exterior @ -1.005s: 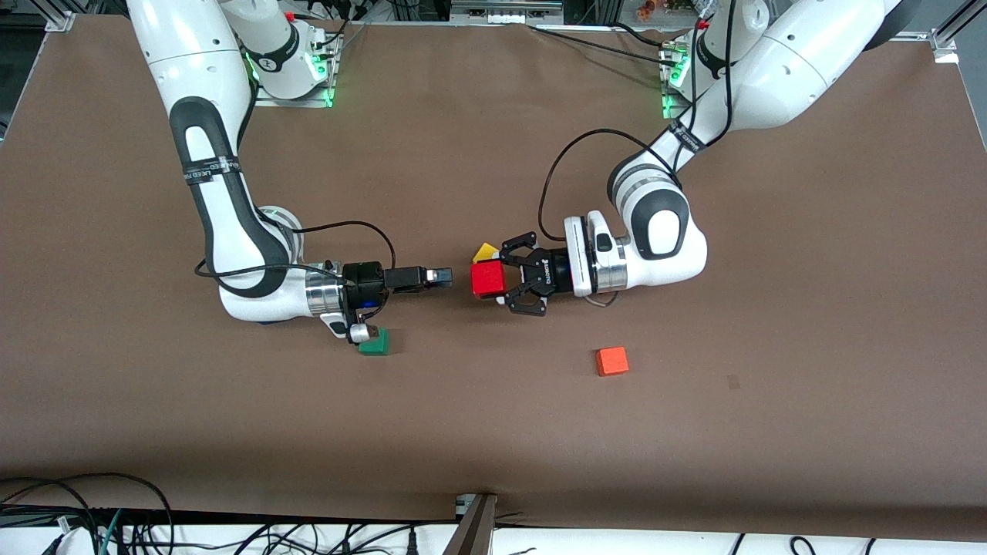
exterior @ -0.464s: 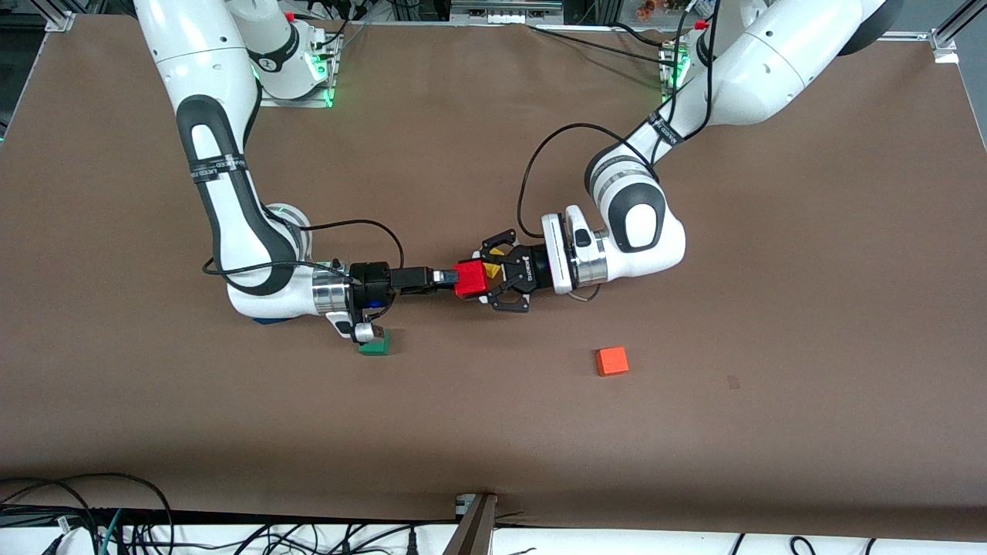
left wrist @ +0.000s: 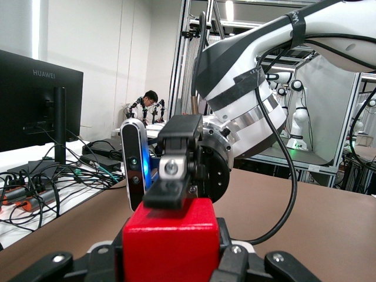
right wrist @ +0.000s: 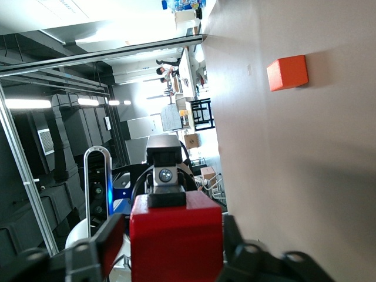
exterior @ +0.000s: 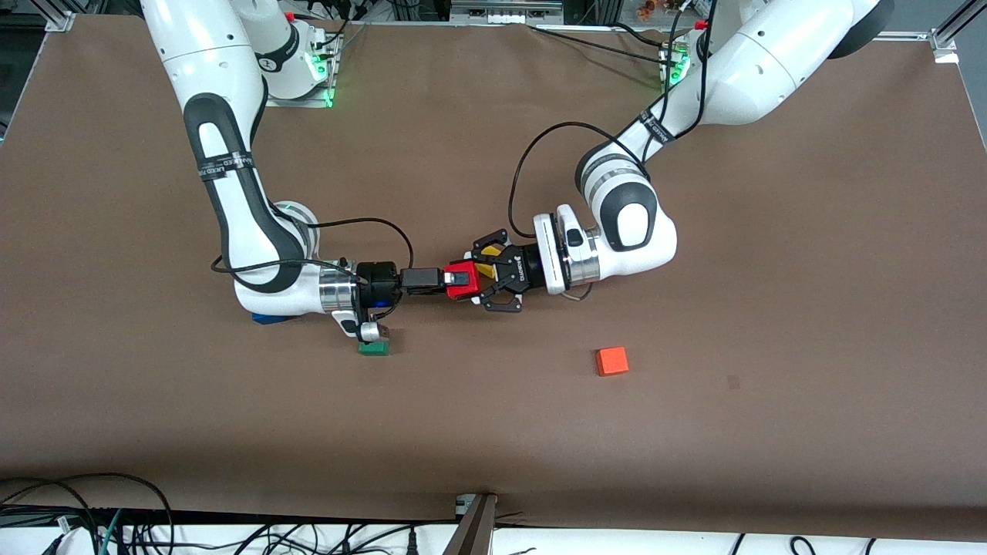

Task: Pass red block to right arm, stack on blue

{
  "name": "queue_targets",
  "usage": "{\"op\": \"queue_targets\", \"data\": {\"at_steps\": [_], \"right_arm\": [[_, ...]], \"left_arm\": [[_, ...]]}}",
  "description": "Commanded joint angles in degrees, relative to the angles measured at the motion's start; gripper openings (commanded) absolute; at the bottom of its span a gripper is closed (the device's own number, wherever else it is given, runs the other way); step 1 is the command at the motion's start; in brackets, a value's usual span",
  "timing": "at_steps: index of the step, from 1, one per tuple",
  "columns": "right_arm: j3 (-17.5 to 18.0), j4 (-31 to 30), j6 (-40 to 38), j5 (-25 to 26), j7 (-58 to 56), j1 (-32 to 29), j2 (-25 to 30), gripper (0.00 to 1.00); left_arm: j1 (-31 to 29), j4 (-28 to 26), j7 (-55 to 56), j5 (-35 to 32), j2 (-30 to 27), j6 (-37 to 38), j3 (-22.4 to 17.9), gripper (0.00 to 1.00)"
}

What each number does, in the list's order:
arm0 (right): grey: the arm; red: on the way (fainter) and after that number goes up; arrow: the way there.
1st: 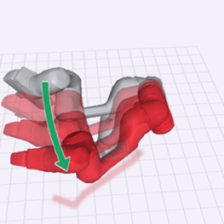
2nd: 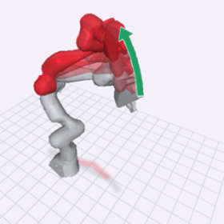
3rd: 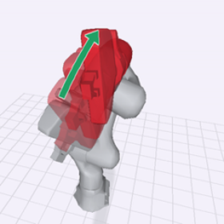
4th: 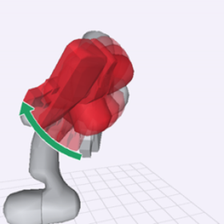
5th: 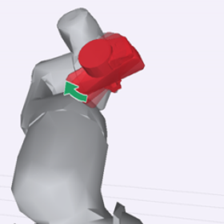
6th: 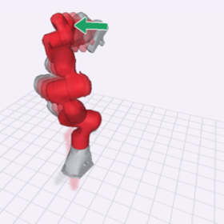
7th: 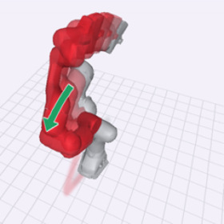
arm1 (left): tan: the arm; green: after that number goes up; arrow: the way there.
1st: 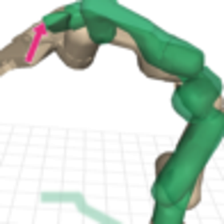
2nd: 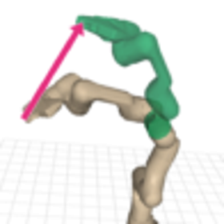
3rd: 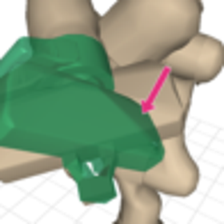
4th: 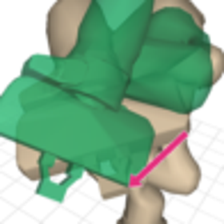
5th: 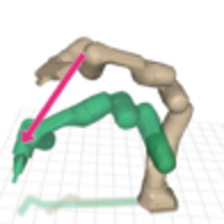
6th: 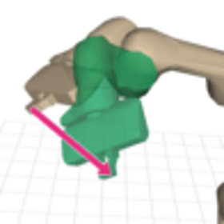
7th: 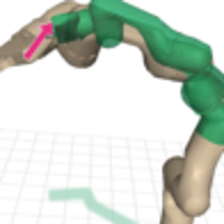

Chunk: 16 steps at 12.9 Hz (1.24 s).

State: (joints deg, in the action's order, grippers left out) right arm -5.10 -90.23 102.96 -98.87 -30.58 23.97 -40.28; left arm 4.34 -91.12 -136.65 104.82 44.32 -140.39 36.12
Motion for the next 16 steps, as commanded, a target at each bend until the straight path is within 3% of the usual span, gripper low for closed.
{"op": "queue_targets", "data": {"at_steps": [1, 2, 3, 8, 13, 16], "right_arm": [[-0.3, -0.9, 0.2, -1.9, -1.6, 0.1, 0.6, 0.08], [-0.3, -0.8, 0.2, -1.9, -1.6, 0.1, 0.7, 0.07], [-0.4, -0.8, 0.3, -1.9, -1.6, 0.0, 0.7, 0.04], [-2.4, 0.3, 0.4, -0.5, -1.6, -0.2, 1.1, 0.04], [-9.0, 4.4, -0.1, 14.2, -0.9, -0.2, 1.1, 0.04], [-12.6, 6.7, -0.1, 26.1, -0.6, -0.2, 1.2, 0.04]], "left_arm": [[0.8, 1.7, -1.8, 2.2, 0.8, -0.8, -0.3, 0.00], [0.8, 1.7, -1.8, 2.1, 0.8, -0.7, -0.3, 0.59], [0.6, 1.7, -1.7, 2.4, 0.8, -0.7, -0.3, 1.00], [-0.6, 0.8, -0.9, 1.9, -0.1, -0.6, -0.3, 1.00], [-3.2, -1.1, 2.4, 1.1, -1.5, -0.6, -0.4, 1.00], [-5.2, -0.8, 3.7, -6.3, -1.7, -0.7, -0.6, 1.00]]}}
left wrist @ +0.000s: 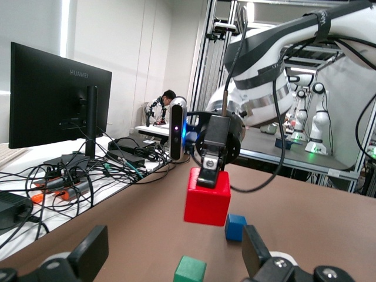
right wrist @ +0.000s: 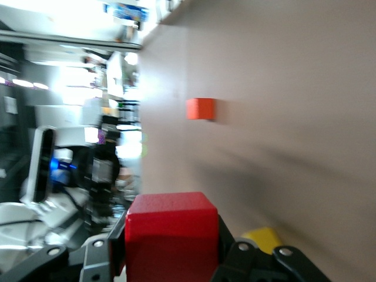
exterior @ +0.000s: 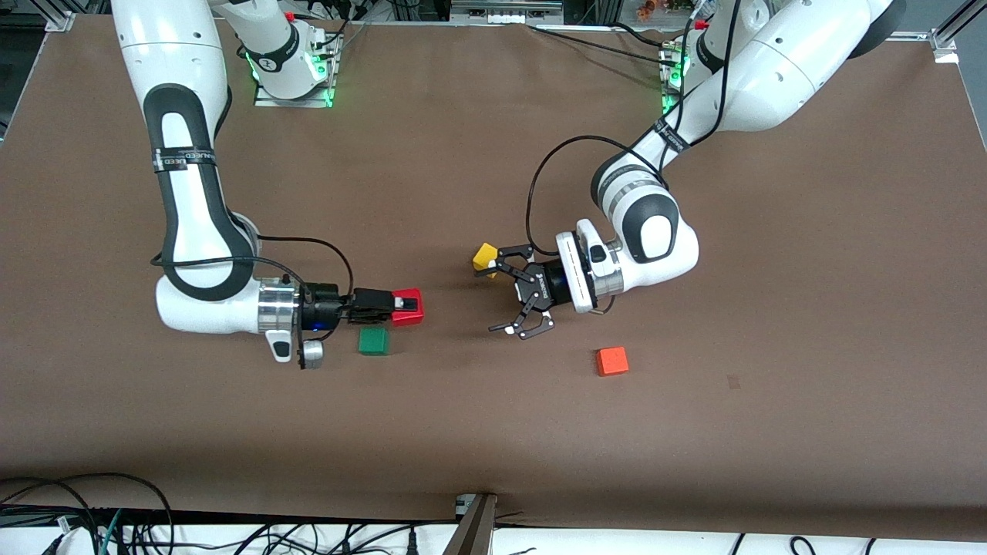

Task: Pass red block to right arm, stack on blue
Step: 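Grasp the red cube with the right gripper from the left gripper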

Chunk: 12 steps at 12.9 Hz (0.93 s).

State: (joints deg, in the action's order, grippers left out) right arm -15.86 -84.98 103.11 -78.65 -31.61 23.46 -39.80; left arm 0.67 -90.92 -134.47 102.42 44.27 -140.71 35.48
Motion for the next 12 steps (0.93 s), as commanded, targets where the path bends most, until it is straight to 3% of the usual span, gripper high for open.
{"op": "queue_targets", "data": {"at_steps": [1, 6, 9, 12], "right_arm": [[-2.9, 1.9, 0.1, 11.2, 0.8, 0.5, 1.1, 0.04], [-5.9, 2.3, 1.7, 36.7, 1.0, 1.2, 2.3, 0.05], [-6.6, -0.4, 1.3, 51.5, 7.5, 2.8, 5.5, 0.04], [-6.6, -7.1, 1.7, 66.9, 18.4, 5.8, 11.7, 0.05]], "left_arm": [[-2.6, -1.0, 1.6, -7.5, -2.0, -0.4, 0.0, 1.00], [-6.0, -0.6, 8.2, -19.9, -2.1, 0.5, 0.1, 1.00], [-10.0, -0.1, 18.7, -30.9, -2.4, 8.9, 0.1, 1.00], [-13.4, -0.2, 29.3, -38.7, -4.5, 18.2, -0.1, 1.00]]}}
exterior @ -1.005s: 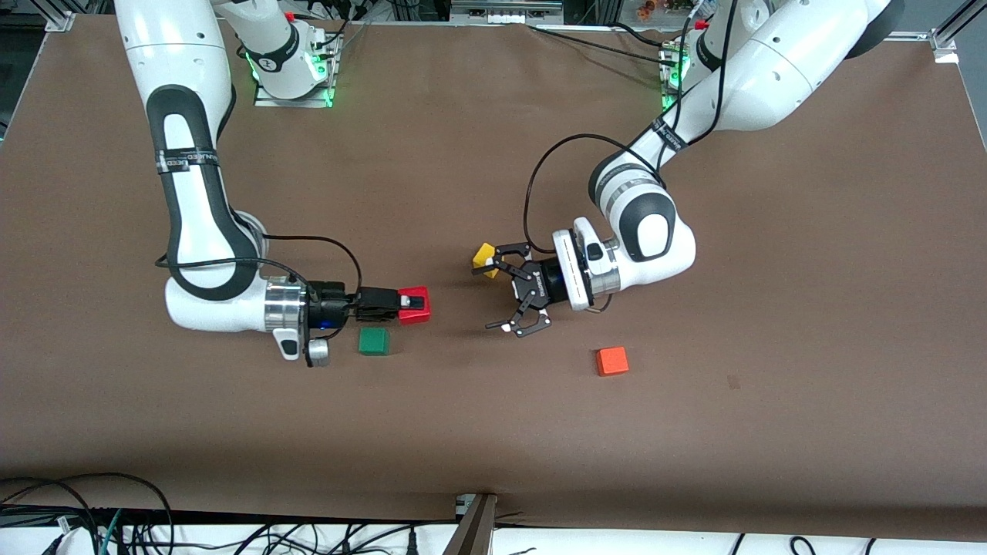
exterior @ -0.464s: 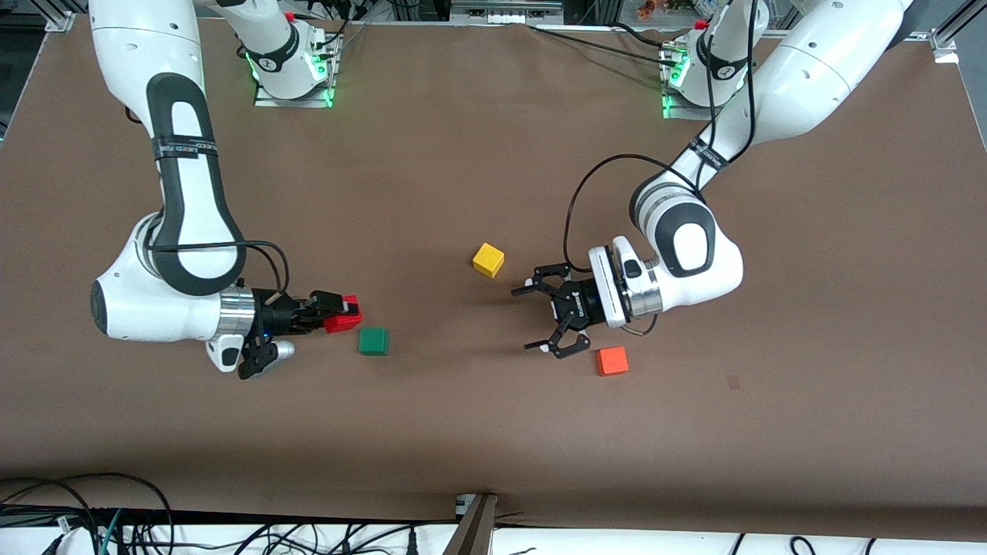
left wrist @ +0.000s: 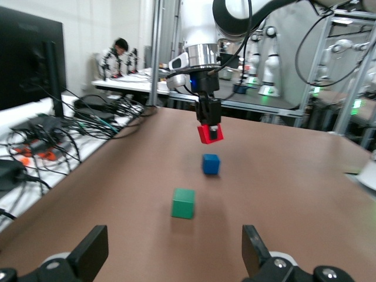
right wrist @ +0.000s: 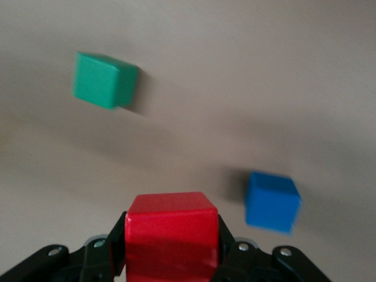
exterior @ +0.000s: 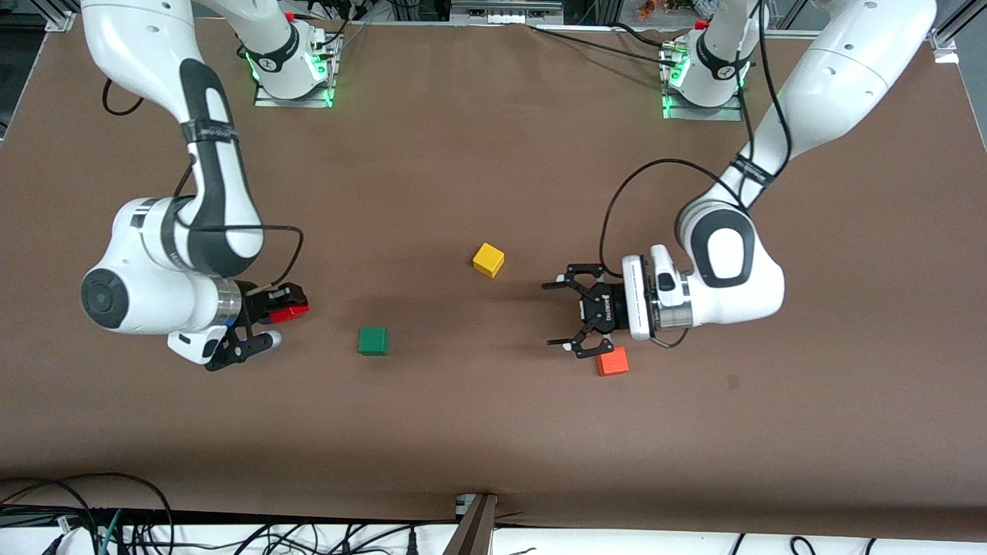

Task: Pass red block to right arm, stack on blue
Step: 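Grasp the red cube with the right gripper from the left gripper, then move the red cube over the blue cube while the left gripper withdraws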

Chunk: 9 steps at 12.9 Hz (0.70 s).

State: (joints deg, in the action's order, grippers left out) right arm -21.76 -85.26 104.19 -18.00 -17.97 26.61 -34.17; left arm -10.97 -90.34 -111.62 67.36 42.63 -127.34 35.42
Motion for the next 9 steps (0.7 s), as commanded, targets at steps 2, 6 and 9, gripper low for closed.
{"op": "queue_targets", "data": {"at_steps": [2, 6, 9], "right_arm": [[-1.2, -13.1, 4.5, 8.7, 5.3, 2.7, 10.2, 0.05], [-2.7, -31.6, 25.5, 12.3, 5.3, 2.7, 18.1, 0.05], [-2.9, -37.6, 36.0, 12.2, 5.3, 2.7, 18.3, 0.05]], "left_arm": [[-4.3, -0.2, 14.6, -10.6, -3.8, 10.8, -0.2, 1.00], [-8.4, 2.5, 27.8, -20.6, -4.1, 22.0, -0.4, 1.00], [-9.7, 3.2, 37.2, -27.5, -4.2, 25.6, -0.7, 1.00]]}}
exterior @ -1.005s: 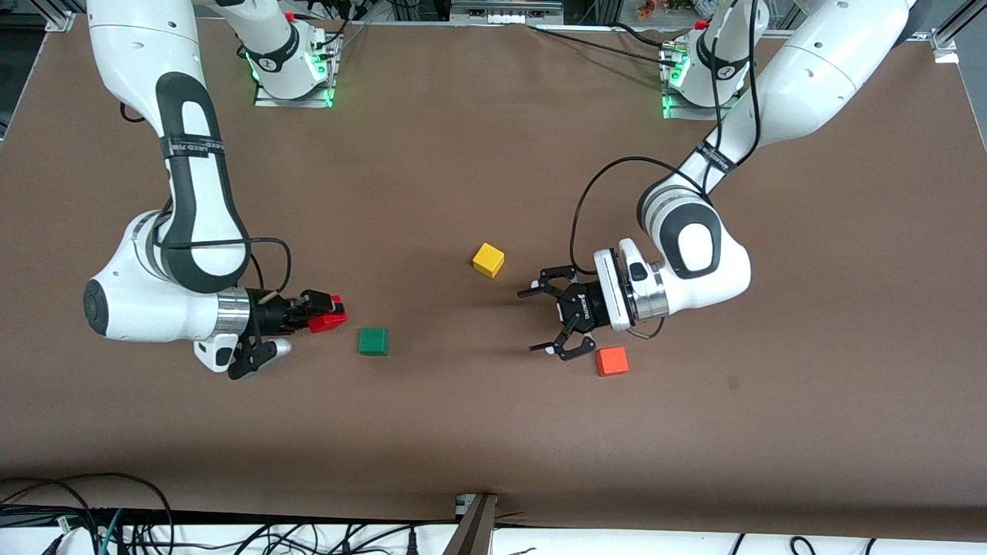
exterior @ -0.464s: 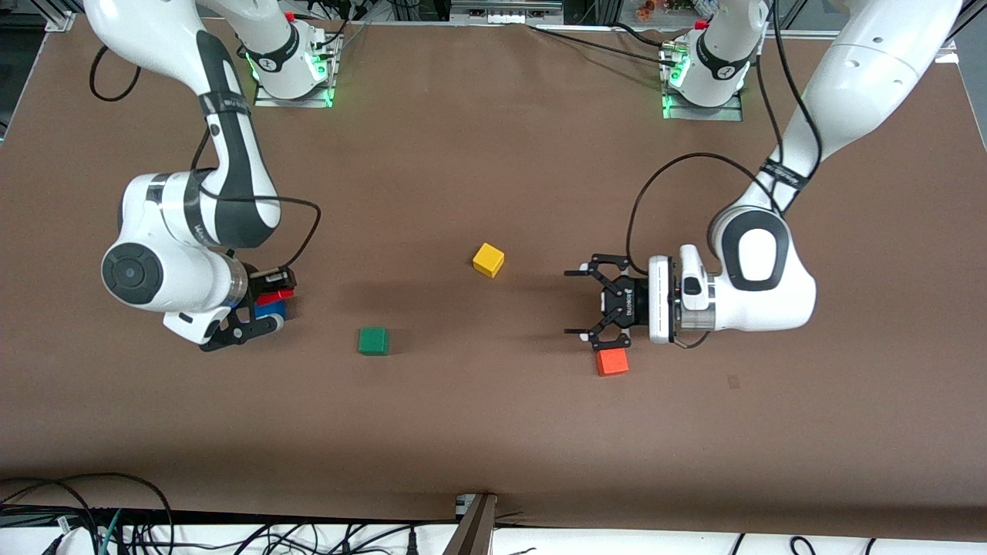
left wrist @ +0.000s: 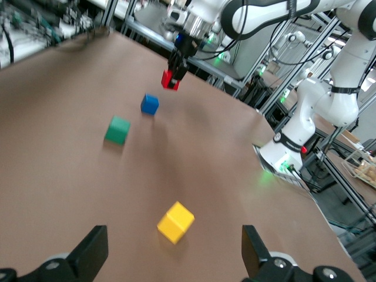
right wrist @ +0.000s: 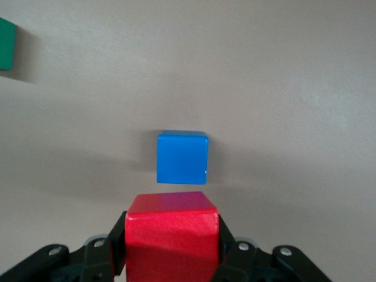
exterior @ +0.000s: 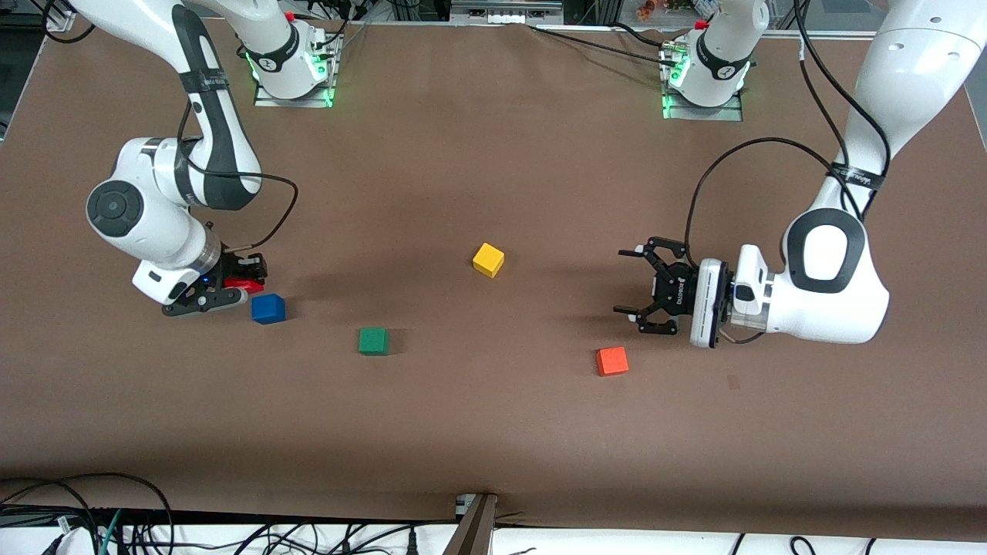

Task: Pass red block to right arm, stack on blue
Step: 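Move the red cube over the blue cube while the left gripper withdraws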

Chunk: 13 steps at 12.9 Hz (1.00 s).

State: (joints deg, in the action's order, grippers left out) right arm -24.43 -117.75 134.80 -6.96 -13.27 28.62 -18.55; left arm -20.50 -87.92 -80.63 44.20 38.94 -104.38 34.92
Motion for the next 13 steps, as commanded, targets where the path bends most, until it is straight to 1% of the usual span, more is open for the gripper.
{"op": "queue_targets", "data": {"at_steps": [1, 3, 5, 7, 8, 10, 11, 12, 13], "right_arm": [[-0.3, -6.4, 8.1, 1.2, 0.6, 0.7, 2.5, 0.05], [-0.3, -7.4, 11.3, 1.2, 0.6, 0.7, 1.6, 0.05], [-0.3, -7.2, 13.6, 1.1, 0.6, 0.5, 0.1, 0.05], [-0.3, -6.8, 14.6, 1.1, 3.8, 0.5, -1.1, 0.05], [-0.2, -6.2, 14.8, 1.1, 4.3, 0.6, -1.6, 0.05], [-0.1, -5.4, 16.5, 1.0, 4.7, 0.5, -3.7, 0.05], [0.0, -5.3, 17.5, 1.0, 5.3, 0.6, -4.2, 0.05], [0.0, -5.0, 17.6, 0.9, 5.4, 0.6, -4.5, 0.05], [0.0, -4.5, 17.6, 0.9, 5.4, 0.6, -4.6, 0.05]], "left_arm": [[-0.3, 1.0, 11.9, -6.7, -0.5, 4.4, -0.2, 1.00], [-0.1, 1.1, 21.4, -11.4, -1.4, 5.2, 0.1, 1.00], [0.5, 1.1, 28.3, -17.1, -2.6, 5.1, 0.2, 1.00], [0.3, 1.1, 31.6, -23.6, -3.1, 4.4, 0.1, 1.00], [0.4, 1.3, 31.9, -28.1, -3.8, 4.1, -0.1, 1.00], [0.0, 2.4, 32.4, -37.0, -4.0, 3.9, -0.3, 1.00], [-0.2, 4.2, 33.9, -40.2, -4.3, 3.8, -0.5, 1.00], [-0.2, 5.6, 36.9, -42.5, -4.7, 3.9, -0.6, 1.00], [-0.3, 6.0, 40.3, -43.0, -5.4, 4.0, -1.2, 1.00]]}}
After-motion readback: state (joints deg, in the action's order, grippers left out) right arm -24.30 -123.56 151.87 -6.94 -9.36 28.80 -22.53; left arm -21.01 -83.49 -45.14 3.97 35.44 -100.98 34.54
